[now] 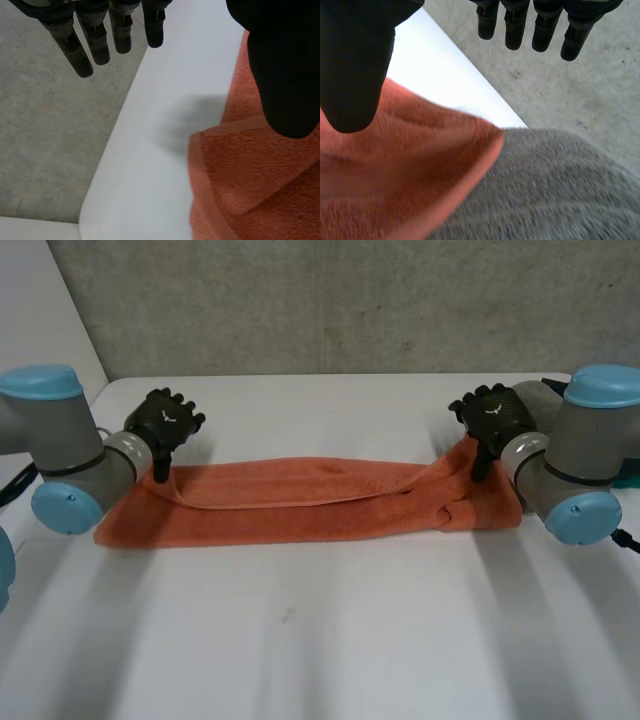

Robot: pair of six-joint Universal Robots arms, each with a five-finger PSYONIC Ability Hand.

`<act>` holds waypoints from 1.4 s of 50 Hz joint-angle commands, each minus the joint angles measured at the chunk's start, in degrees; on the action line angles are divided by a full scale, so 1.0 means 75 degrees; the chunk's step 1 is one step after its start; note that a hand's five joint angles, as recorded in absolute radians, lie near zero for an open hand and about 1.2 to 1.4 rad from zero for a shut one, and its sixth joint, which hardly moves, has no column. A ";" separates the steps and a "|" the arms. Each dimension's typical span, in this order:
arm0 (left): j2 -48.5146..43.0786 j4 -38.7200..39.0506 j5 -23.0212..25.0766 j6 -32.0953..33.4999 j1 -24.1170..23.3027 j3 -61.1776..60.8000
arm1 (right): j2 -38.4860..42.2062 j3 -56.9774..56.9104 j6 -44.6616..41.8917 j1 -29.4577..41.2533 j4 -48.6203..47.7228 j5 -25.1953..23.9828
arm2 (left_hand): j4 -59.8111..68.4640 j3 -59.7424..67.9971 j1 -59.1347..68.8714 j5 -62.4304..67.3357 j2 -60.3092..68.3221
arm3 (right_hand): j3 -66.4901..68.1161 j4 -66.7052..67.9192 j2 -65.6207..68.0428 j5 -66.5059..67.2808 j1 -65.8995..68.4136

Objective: Fold the laundry.

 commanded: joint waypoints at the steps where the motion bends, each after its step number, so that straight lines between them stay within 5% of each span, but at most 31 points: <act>1: 0.0266 -0.0397 -0.0171 -0.0216 0.0036 0.0104 | -0.0035 -0.0229 0.0892 0.0011 0.0073 -0.0402 | -0.0160 -0.0260 -0.0164 -0.0371 -0.0189 | -0.0246 -0.0295 -0.0274 -0.0349 -0.0372; 13: 0.0162 -0.2038 0.0425 -0.0896 -0.0222 0.0128 | -0.0024 -0.0230 0.0777 0.0081 0.0377 -0.0402 | -0.0160 -0.0260 -0.0164 -0.0371 -0.0189 | -0.0246 -0.0295 -0.0274 -0.0349 -0.0372; 42: -0.1947 -0.1652 -0.0148 -0.0439 -0.0562 0.2623 | 0.0011 -0.0218 0.0636 0.0058 0.0354 -0.0308 | -0.0160 -0.0260 -0.0164 -0.0371 -0.0189 | -0.0246 -0.0295 -0.0274 -0.0349 -0.0372; 46: -0.2346 -0.1535 -0.0440 -0.0240 -0.0539 0.3582 | 0.0000 -0.0206 0.0636 0.0058 0.0366 -0.0296 | -0.0160 -0.0260 -0.0164 -0.0371 -0.0189 | -0.0246 -0.0295 -0.0274 -0.0349 -0.0372; 53: -0.3073 -0.0609 -0.2186 -0.0872 -0.0059 0.6068 | -0.0071 -0.0171 0.0648 0.0058 0.0366 -0.0296 | -0.0160 -0.0260 -0.0164 -0.0371 -0.0189 | -0.0246 -0.0295 -0.0274 -0.0349 -0.0372; 61: -0.2477 -0.1698 -0.1215 -0.1447 -0.0082 0.5310 | -0.0141 -0.0159 0.0695 0.0082 0.0377 -0.0320 | -0.0160 -0.0260 -0.0164 -0.0371 -0.0189 | -0.0246 -0.0295 -0.0274 -0.0349 -0.0372; 70: -0.1035 -0.1570 0.0003 -0.1260 -0.0339 0.2520 | -0.0211 -0.0159 0.0671 0.0140 0.0459 -0.0331 | -0.0160 -0.0260 -0.0164 -0.0371 -0.0189 | -0.0246 -0.0295 -0.0274 -0.0349 -0.0372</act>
